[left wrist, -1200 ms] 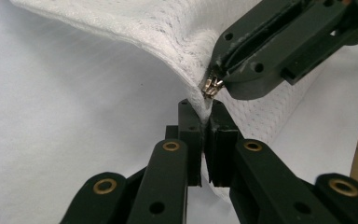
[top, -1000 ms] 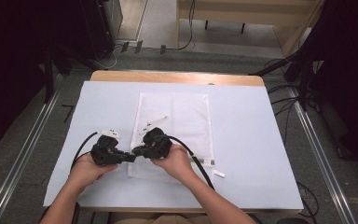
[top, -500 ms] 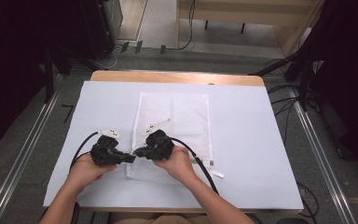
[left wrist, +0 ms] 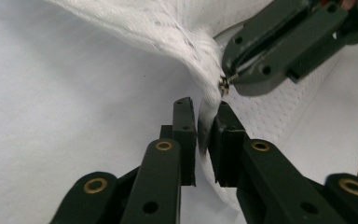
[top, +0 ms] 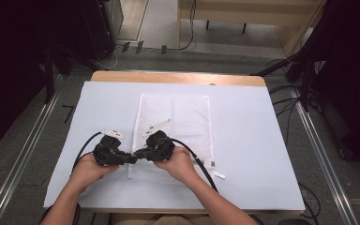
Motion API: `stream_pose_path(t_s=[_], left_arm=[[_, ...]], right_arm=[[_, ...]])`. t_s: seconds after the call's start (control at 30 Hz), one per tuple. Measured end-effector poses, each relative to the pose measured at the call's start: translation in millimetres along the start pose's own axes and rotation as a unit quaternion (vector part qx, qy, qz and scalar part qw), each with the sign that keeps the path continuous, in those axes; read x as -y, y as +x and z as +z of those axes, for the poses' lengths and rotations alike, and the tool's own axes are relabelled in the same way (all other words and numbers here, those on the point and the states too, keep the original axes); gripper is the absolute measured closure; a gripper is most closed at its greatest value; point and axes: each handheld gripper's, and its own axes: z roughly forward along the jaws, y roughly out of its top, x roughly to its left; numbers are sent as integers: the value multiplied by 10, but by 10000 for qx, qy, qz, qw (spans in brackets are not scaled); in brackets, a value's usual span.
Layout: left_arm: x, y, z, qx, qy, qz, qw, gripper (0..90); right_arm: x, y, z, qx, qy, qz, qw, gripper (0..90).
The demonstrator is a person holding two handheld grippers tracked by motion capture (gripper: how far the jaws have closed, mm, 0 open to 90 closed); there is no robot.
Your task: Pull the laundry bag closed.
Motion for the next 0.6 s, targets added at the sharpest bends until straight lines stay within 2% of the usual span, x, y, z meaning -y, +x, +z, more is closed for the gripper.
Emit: stream_pose_path(t_s=[0.23, 0.37, 0.57, 0.6], left_arm=[[-14, -10, 14, 4, 0, 70, 10000, 864], [-17, -14, -1, 47, -15, 42, 10000, 878], [-18, -49, -33, 93, 12, 143, 9999, 882], [-23, -60, -40, 31, 27, 188, 9998, 884]], right_arm=[[-7, 13, 3, -100, 7, -21, 9999, 883], [-10, -3, -15, -103, 2, 1, 9999, 883], [4, -40, -13, -138, 24, 54, 9999, 884], [9, -46, -10, -140, 29, 38, 9999, 884]])
